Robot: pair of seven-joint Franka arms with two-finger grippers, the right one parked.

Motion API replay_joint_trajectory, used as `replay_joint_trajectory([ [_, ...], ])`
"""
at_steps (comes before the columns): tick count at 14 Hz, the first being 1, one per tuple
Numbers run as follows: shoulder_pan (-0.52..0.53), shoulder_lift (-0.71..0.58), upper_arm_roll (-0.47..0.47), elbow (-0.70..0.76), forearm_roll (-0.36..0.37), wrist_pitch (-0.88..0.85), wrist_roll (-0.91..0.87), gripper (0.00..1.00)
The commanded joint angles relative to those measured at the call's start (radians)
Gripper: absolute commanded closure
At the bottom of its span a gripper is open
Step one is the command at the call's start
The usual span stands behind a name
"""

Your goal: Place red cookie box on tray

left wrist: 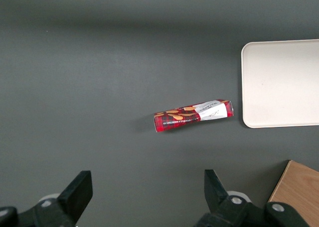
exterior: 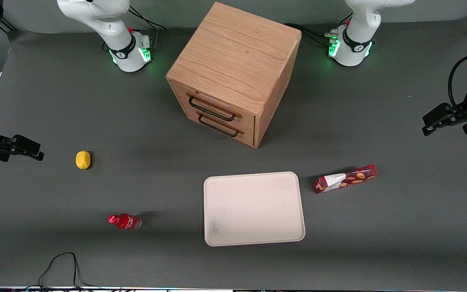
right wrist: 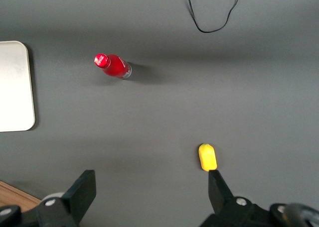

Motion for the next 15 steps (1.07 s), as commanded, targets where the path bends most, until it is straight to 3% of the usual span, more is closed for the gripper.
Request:
replay_joint_trajectory([
  [1, -0.012, -0.036, 0.011, -0.034, -0.002, -0.009, -0.007, 0.0],
  [12, -0.026, -0.034, 0.011, -0.038, -0.002, -0.016, -0.026, 0.0],
  [15, -0.07, -0.025, 0.008, -0.038, -0.004, -0.022, -0.156, 0.0],
])
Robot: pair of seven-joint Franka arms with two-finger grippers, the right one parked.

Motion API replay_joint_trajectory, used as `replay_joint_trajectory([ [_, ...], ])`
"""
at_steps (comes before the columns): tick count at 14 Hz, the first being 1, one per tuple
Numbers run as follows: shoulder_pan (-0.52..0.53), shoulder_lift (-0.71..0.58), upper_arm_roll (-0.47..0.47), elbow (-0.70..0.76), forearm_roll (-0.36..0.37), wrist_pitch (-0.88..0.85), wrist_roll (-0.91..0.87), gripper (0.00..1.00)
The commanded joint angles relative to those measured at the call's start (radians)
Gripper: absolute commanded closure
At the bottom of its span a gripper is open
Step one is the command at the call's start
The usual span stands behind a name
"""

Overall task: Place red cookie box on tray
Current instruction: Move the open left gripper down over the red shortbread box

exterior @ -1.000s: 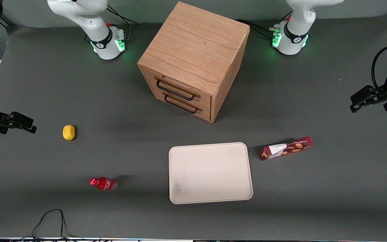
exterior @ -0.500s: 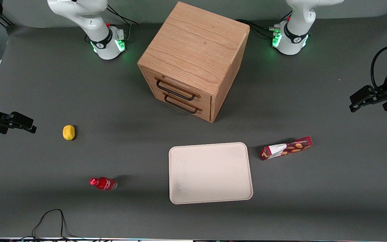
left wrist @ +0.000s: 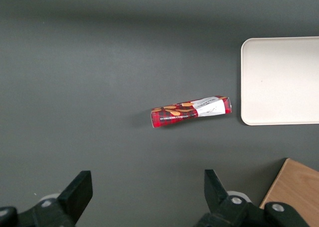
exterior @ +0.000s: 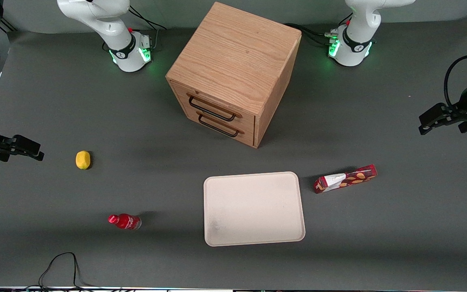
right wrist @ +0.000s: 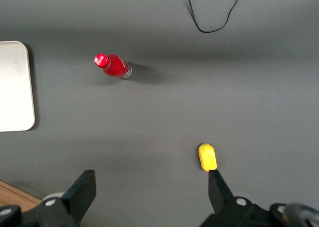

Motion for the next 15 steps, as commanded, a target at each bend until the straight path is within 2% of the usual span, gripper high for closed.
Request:
replay_joint_trajectory([
  [1, -0.069, -0.016, 0.009, -0.026, -0.001, -0.006, -0.153, 0.0],
  [6, -0.181, 0.027, 0.01, -0.02, 0.006, 0.025, -0.53, 0.0],
  [10, -0.235, 0.058, 0.009, -0.02, 0.02, 0.078, -0.933, 0.0],
  [15, -0.255, 0.105, 0.01, -0.006, 0.028, 0.082, -1.381, 0.0],
])
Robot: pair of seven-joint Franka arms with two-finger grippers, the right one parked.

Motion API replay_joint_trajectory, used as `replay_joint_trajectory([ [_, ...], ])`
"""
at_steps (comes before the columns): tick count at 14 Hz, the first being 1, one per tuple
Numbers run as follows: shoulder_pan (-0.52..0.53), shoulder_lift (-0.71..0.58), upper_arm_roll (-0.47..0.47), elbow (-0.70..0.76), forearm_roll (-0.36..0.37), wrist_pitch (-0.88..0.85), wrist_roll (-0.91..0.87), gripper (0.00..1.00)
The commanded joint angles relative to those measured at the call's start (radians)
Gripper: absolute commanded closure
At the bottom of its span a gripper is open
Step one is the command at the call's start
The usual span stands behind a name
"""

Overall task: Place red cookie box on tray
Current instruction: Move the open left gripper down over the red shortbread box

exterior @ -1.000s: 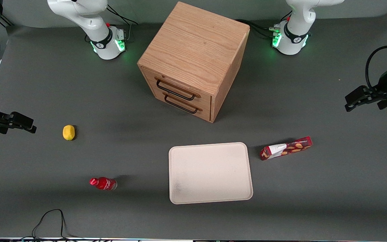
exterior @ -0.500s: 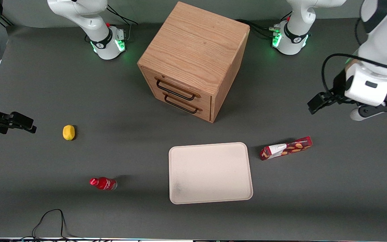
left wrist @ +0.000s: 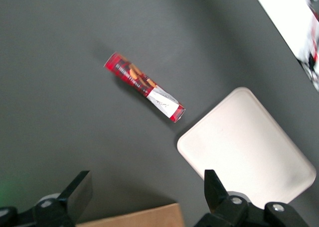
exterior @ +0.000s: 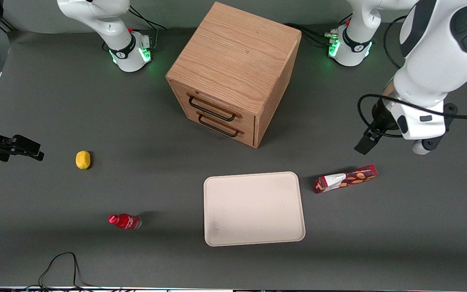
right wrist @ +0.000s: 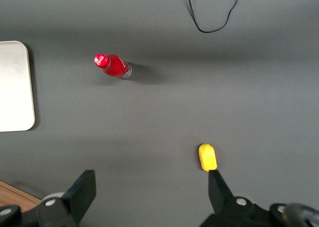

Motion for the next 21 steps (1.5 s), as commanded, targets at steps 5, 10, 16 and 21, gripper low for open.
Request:
replay_joint_trajectory([
  [5, 0.006, 0.023, 0.039, 0.006, 0.003, -0.007, -0.332, 0.0],
  [10, 0.039, 0.029, 0.063, -0.003, -0.022, 0.003, -0.506, 0.0],
  [16, 0.039, 0.055, 0.067, -0.013, -0.022, 0.007, -0.527, 0.0],
  [21, 0.04, 0.129, 0.067, -0.091, -0.021, 0.168, -0.525, 0.0],
])
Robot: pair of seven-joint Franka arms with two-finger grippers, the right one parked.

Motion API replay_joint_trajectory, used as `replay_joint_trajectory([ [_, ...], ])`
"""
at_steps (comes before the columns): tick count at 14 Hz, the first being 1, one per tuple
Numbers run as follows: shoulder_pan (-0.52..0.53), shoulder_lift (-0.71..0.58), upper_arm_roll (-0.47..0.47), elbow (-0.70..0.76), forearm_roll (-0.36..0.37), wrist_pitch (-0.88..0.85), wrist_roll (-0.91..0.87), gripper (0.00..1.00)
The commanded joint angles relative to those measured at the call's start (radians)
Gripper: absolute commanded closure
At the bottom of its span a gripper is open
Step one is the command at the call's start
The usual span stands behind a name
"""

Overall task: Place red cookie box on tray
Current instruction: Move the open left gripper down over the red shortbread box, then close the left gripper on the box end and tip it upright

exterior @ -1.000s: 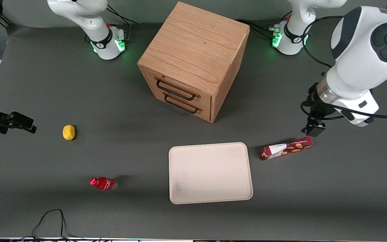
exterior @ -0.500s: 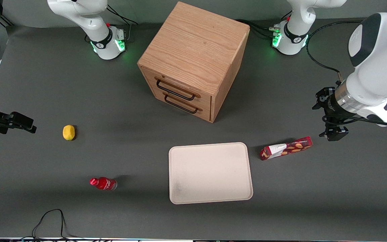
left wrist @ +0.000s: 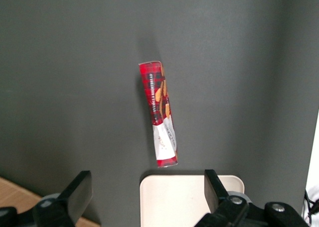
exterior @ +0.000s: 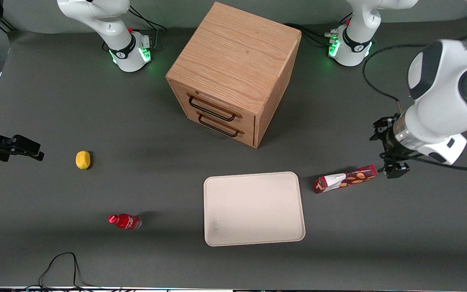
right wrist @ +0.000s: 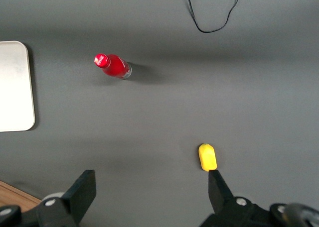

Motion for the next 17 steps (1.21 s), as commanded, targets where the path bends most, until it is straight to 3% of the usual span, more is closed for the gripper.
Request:
replay_joint_trajectory([
  [1, -0.004, 0.037, 0.003, -0.051, -0.004, 0.092, -0.014, 0.0],
  [17, -0.014, 0.097, 0.002, -0.408, 0.011, 0.566, -0.008, 0.0],
])
